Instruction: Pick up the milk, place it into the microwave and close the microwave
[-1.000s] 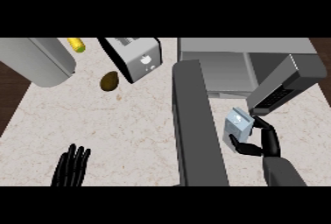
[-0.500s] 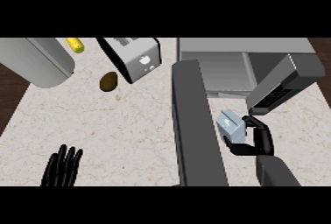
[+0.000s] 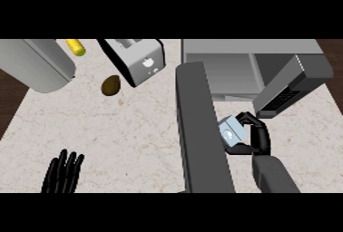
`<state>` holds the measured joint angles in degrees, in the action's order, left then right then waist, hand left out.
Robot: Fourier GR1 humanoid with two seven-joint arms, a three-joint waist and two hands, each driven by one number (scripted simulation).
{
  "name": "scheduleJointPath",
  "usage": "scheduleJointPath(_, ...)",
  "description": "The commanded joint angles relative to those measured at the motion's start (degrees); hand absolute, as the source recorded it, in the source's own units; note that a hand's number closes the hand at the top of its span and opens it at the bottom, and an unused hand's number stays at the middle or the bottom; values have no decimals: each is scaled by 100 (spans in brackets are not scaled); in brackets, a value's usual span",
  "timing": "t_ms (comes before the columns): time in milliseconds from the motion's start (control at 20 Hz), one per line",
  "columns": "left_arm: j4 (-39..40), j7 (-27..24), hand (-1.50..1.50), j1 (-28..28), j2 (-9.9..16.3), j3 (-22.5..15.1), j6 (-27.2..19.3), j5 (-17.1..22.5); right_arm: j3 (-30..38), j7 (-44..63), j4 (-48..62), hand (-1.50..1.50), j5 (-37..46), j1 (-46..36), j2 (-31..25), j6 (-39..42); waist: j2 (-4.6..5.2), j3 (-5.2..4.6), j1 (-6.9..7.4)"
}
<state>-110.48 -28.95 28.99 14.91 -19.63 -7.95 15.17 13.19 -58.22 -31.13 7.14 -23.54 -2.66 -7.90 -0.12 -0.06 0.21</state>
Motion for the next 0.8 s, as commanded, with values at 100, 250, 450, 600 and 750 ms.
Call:
scheduleJointPath(100,261,-182,-150,-36,130,444,332,254,-282,522,-887,150,131,92,257,-824,-1,2,-11)
scheduleJointPath(250,-56,405,-150,-344,-56,236,-43,31,-421,1337,-960,150,94,-539,261,-1081,8,5,4)
scheduleJointPath(450,486,-354,-150,-3,-102,364,405,106,-233,1408,-497,150,153,-901,101,-1255,20,6,58)
scheduleJointPath(600,454,-237,-150,-28,-27,470,598,253,-176,1445,40,150,250,-1265,-50,-1386,32,8,86)
scheduleJointPath(750,224,74,-150,-175,-50,537,414,215,-117,1525,533,150,363,-1608,-255,-1539,46,11,113)
